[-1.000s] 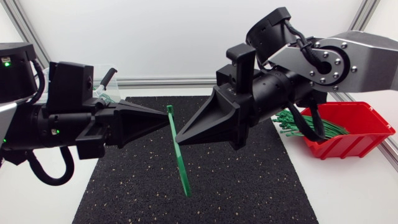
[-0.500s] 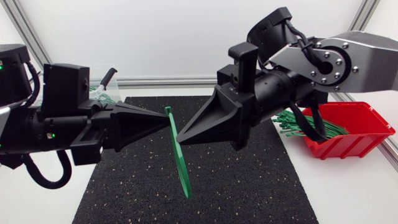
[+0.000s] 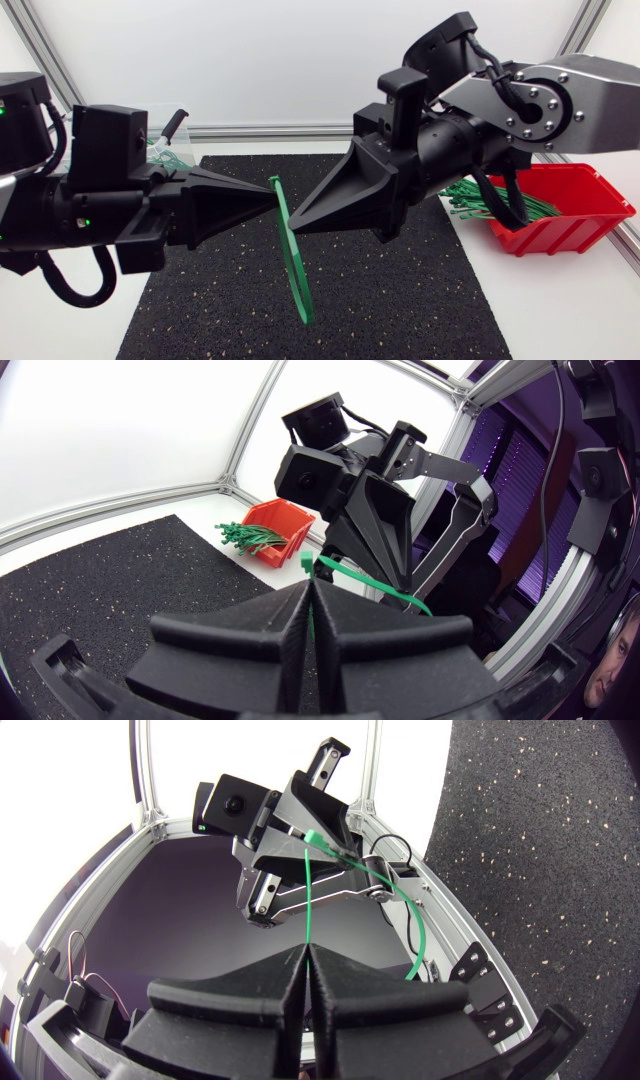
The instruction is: Take a green cable tie from the red box, thread the tail through the head to close it, then place it in the transparent bin on the left.
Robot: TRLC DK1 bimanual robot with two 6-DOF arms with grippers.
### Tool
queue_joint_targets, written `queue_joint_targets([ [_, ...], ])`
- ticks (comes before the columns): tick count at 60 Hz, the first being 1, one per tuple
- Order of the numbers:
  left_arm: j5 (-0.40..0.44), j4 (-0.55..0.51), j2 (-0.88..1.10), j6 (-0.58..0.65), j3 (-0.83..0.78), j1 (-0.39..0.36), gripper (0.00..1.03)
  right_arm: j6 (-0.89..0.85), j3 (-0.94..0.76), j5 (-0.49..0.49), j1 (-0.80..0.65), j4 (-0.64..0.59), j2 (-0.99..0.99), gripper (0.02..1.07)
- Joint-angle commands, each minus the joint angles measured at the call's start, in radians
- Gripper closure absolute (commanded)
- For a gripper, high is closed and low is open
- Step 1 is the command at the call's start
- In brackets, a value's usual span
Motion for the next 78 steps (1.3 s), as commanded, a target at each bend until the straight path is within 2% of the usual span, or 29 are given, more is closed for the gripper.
queue_joint_targets([
  [1,-0.006,0.002,-0.004,-0.017,-0.014,-0.007,1.00,0.024,-0.022,-0.008,0.010,0.009,0.007,1.01],
  [78,-0.009,-0.004,-0.030,-0.018,-0.017,-0.007,1.00,0.024,-0.044,-0.007,-0.007,0.032,0.019,1.01],
])
